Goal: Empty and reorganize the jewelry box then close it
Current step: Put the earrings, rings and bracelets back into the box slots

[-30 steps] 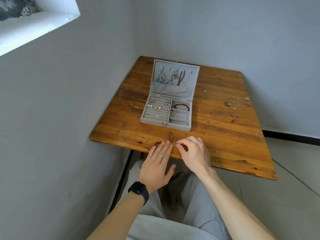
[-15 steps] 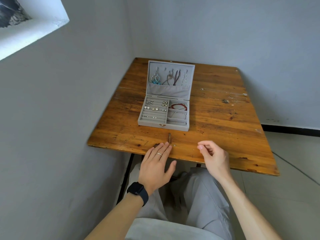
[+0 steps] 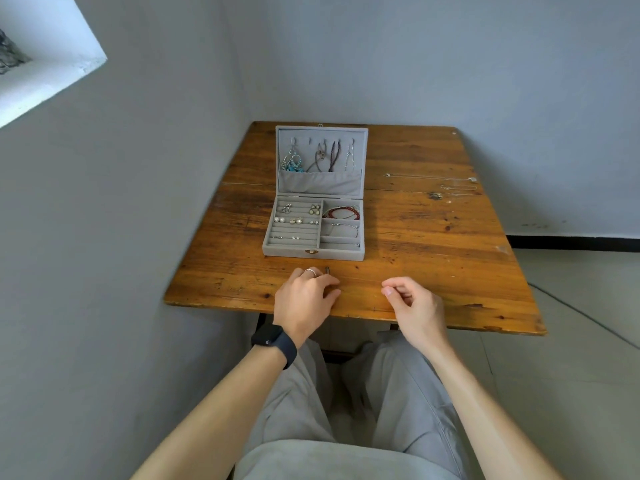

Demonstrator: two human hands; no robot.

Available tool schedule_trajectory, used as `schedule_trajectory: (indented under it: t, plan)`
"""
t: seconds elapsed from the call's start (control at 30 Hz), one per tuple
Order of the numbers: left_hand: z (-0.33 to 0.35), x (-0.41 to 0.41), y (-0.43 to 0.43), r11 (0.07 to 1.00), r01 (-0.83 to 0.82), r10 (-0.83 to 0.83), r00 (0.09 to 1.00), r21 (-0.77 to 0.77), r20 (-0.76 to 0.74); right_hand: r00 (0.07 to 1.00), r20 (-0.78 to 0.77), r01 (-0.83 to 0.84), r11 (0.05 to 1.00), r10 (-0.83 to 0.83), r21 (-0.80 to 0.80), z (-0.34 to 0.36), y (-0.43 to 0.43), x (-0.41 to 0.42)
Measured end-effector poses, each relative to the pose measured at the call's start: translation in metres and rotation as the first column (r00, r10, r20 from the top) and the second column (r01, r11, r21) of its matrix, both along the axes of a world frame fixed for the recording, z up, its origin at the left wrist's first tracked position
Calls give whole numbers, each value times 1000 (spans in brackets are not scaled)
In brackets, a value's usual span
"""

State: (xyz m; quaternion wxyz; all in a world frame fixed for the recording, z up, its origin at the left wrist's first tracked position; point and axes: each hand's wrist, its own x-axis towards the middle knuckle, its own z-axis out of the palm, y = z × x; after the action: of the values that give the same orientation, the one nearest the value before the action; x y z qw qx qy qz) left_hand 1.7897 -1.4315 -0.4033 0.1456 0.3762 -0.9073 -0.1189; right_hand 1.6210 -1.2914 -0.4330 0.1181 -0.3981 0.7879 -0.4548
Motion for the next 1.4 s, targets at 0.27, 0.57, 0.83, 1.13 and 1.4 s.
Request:
schedule_trajectory:
  t: [0.27, 0.57, 0.83, 1.13, 1.4]
  plan:
    - [5, -4, 0, 999, 15, -14, 999, -29, 33, 1000, 1, -3, 1000, 3, -11, -2, 0, -1]
    - [19, -32, -7, 996, 90, -89, 996, 22, -8, 977, 211, -5, 999, 14, -40, 11, 1, -6]
    - [59, -127, -18, 980, 200, -199, 979, 23, -36, 952, 299, 95, 992, -66, -84, 27, 22, -77]
    - [46, -269, -20, 954, 264, -264, 964, 141, -18, 963, 152, 220, 974, -225, 46, 25, 19, -199]
    - [11, -361, -33, 956, 219, -210, 976, 195, -63, 951, -58, 309, 944, -304, 120, 4, -19, -277]
